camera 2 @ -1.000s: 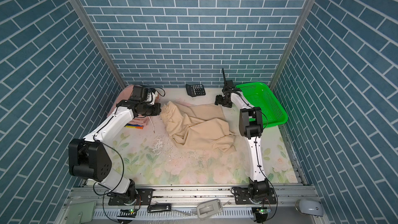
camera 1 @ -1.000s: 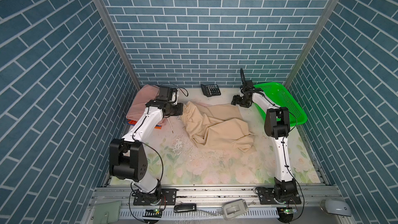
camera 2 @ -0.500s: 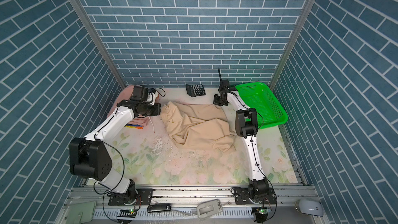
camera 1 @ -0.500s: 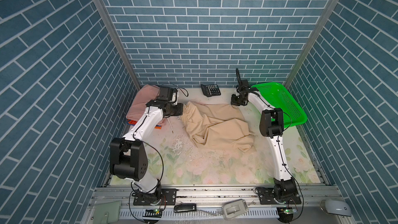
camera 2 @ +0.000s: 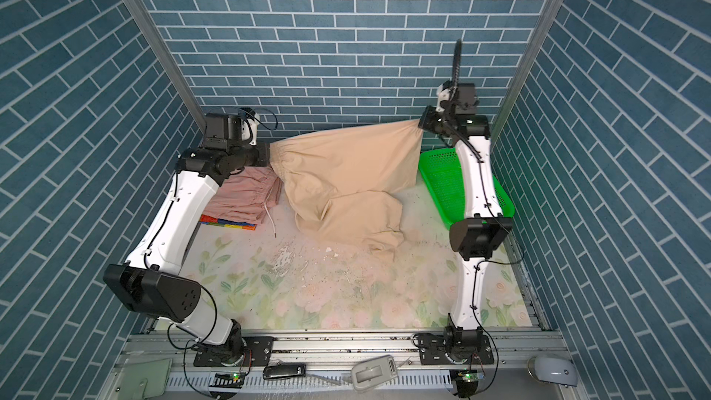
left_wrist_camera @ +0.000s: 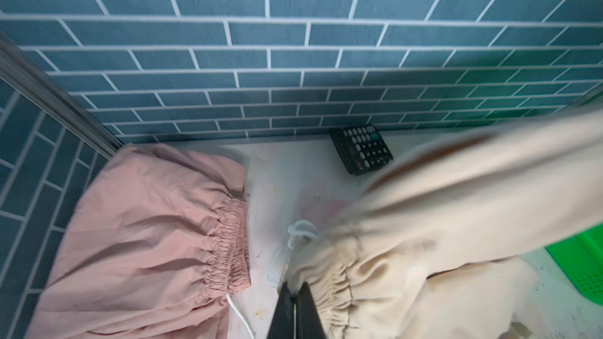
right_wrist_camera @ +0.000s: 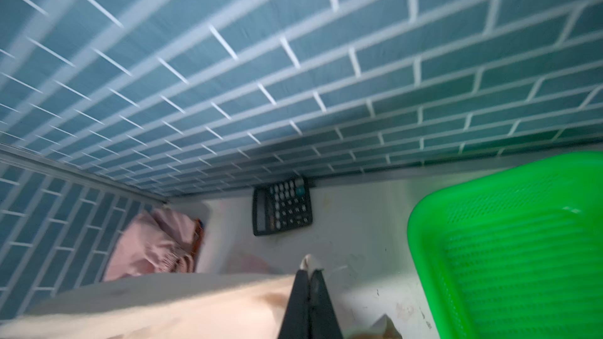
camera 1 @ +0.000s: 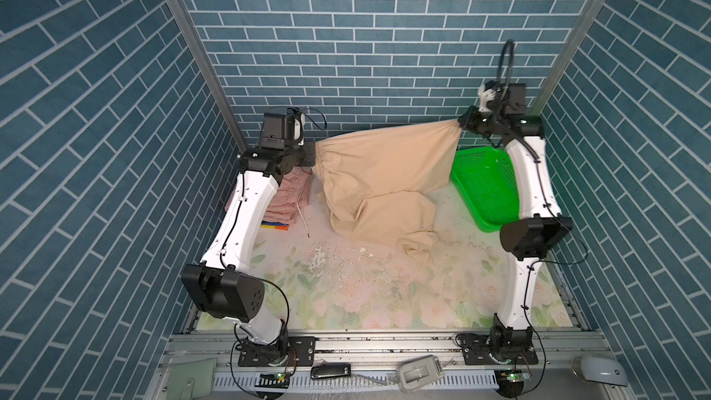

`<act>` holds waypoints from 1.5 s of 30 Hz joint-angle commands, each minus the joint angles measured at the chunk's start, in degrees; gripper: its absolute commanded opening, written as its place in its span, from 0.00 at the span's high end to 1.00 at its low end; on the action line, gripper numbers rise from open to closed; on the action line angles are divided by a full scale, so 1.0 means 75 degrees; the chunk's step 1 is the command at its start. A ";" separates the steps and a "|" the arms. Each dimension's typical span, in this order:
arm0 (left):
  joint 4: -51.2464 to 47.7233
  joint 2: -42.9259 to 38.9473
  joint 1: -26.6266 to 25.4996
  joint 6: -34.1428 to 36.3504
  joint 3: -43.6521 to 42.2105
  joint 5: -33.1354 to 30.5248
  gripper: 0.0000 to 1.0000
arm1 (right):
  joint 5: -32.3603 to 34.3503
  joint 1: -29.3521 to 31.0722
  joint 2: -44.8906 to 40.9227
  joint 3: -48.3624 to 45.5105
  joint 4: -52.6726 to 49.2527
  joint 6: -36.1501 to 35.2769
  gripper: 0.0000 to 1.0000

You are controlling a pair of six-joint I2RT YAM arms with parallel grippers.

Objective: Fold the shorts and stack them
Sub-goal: 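Lift the beige shorts by the hem with right gripper, raising them high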

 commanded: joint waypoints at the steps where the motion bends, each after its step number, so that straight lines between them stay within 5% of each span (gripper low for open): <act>1: -0.0364 -0.0227 0.0118 0.0088 0.0817 -0.0983 1.00 | -0.0062 -0.0464 -0.1142 0.0178 -0.0106 0.0287 1.00; 13: 0.0326 -0.2983 -0.0023 -0.0753 0.1166 -0.0435 1.00 | -0.1843 -0.3180 -0.4081 -0.0842 0.1596 0.1920 1.00; 17: -0.0027 -0.3147 -0.0011 -0.0388 0.1591 -0.1192 1.00 | -0.2539 -0.4189 -0.3900 -0.0821 0.2476 0.3225 1.00; 20: -0.0615 -0.2572 0.0153 0.0130 0.2142 -0.1833 1.00 | -0.2457 -0.4275 -0.3250 -0.0544 0.2430 0.3314 1.00; 23: -0.0949 -0.2053 0.0596 -0.0215 0.2104 -0.1237 1.00 | -0.2716 -0.3943 -0.2400 -0.0427 0.2214 0.3052 1.00; 26: -0.0004 -0.2072 0.0587 -0.0877 0.0788 -0.0189 1.00 | -0.2400 -0.2920 -0.1727 0.0059 0.0801 0.1715 1.00; 31: 0.1418 -0.1746 0.0128 -0.1847 -0.1177 0.1200 1.00 | -0.1779 -0.1488 -0.1679 -0.1322 0.0802 0.0822 1.00; 37: 0.2022 -0.1323 -0.0987 -0.1638 -0.2243 0.1305 1.00 | -0.1456 -0.0457 -0.1336 -0.1434 0.0721 0.0586 1.00; 45: 0.2557 -0.1582 -0.1010 -0.1817 -0.3177 0.1423 1.00 | -0.0515 0.0602 -0.1398 -0.1135 0.0136 0.0080 1.00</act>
